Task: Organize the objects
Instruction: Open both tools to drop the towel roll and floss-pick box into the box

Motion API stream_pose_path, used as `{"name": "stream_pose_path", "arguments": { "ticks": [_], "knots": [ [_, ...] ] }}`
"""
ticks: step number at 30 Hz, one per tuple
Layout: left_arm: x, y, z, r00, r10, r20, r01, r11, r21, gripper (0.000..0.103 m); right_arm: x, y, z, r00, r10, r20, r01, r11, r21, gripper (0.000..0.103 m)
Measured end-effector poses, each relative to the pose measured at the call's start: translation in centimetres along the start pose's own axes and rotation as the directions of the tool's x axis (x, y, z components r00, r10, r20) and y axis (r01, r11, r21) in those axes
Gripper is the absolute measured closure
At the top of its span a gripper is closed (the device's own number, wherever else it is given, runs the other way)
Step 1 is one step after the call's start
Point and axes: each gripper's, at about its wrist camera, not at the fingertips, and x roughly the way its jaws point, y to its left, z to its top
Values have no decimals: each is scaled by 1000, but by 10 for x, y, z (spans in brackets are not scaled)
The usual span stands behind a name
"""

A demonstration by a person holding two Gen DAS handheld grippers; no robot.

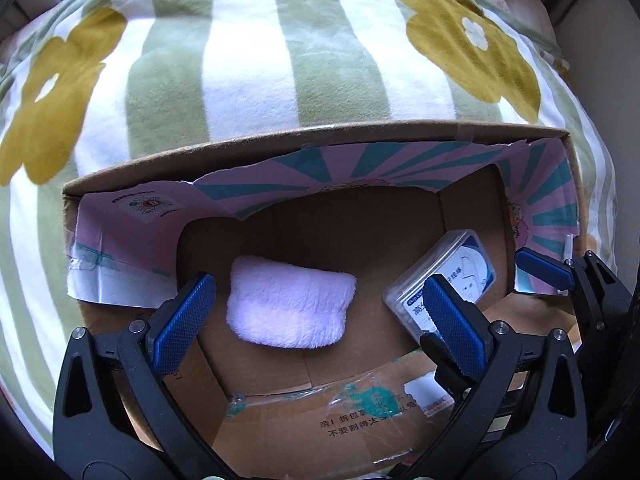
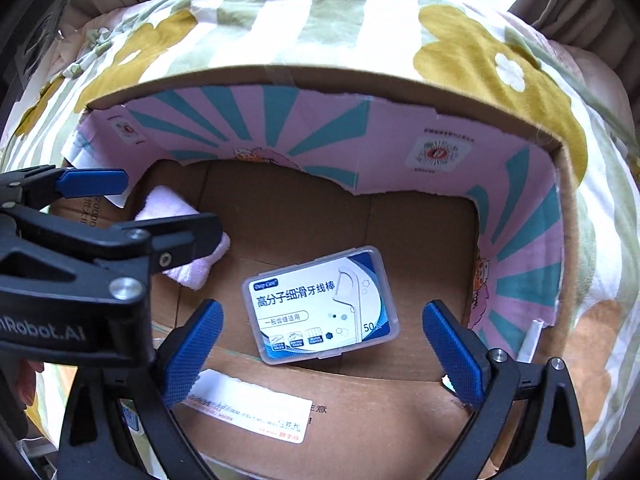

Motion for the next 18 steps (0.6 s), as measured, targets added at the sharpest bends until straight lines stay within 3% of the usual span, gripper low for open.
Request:
{"name": "stream_pose_path", "arguments": {
  "ticks": [9,18],
  "knots": [
    [-37,-6,-1,999,0,35,1,1000,-28,0,-31,10,0,999,-24,25,24,999,-21,3],
    [-114,-7,-20,993,22,113,-15,998,-63,0,-90,41,4,996,-31,79,30,1000,8,3]
  ]
}}
